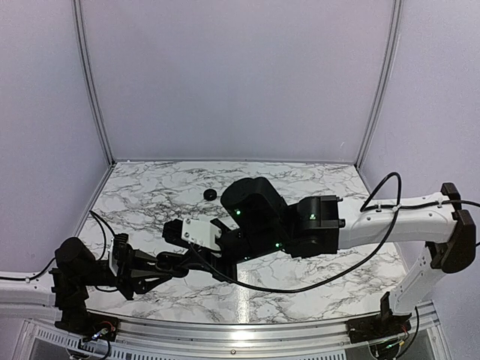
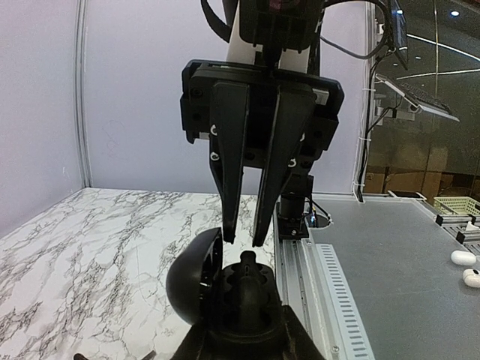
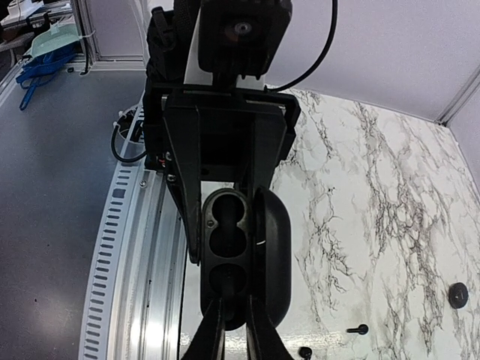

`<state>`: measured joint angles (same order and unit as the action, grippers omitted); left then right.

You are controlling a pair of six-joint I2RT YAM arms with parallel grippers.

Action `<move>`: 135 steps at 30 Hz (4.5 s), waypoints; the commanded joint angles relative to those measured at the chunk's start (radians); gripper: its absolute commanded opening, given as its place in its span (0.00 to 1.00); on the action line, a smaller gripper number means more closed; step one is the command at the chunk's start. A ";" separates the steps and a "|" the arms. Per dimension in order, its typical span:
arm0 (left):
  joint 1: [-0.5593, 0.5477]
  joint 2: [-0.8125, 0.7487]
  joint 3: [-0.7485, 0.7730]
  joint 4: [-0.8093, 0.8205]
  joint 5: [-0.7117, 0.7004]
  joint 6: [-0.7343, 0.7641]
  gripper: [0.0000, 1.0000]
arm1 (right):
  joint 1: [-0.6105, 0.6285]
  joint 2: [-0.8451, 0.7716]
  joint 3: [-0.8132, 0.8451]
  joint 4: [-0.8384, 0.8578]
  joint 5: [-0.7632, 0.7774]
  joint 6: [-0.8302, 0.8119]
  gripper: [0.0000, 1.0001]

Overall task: Insert the wireless bluetooth earbuds into the charging case
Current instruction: Close the charging case with the earbuds, then pass from the left arm to the right, then place the charging case with the earbuds at the center of the board.

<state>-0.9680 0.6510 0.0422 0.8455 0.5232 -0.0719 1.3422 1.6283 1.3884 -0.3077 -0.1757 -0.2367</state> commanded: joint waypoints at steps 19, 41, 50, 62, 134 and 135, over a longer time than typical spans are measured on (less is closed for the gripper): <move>0.000 0.017 0.003 0.056 -0.025 -0.018 0.00 | -0.062 -0.084 0.003 0.042 -0.112 0.028 0.45; 0.000 0.052 0.037 0.065 -0.146 -0.125 0.00 | 0.000 0.007 -0.011 0.048 0.094 -0.088 0.73; 0.001 0.171 0.114 0.069 -0.259 -0.316 0.00 | 0.038 0.004 -0.038 0.110 0.427 -0.135 0.84; 0.000 0.320 0.199 0.082 -0.270 -0.461 0.00 | 0.061 0.071 0.001 0.087 0.589 -0.209 0.76; 0.412 1.224 1.326 -0.973 -0.361 0.006 0.99 | -0.786 0.117 -0.348 0.139 0.115 0.263 0.27; 0.418 1.259 1.363 -0.993 -0.359 0.013 0.99 | -0.795 0.126 -0.350 0.141 0.114 0.264 0.27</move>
<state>-0.5812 1.8057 1.2797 0.0036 0.0948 -0.1135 0.5751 1.7222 1.0351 -0.1871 -0.0460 0.0116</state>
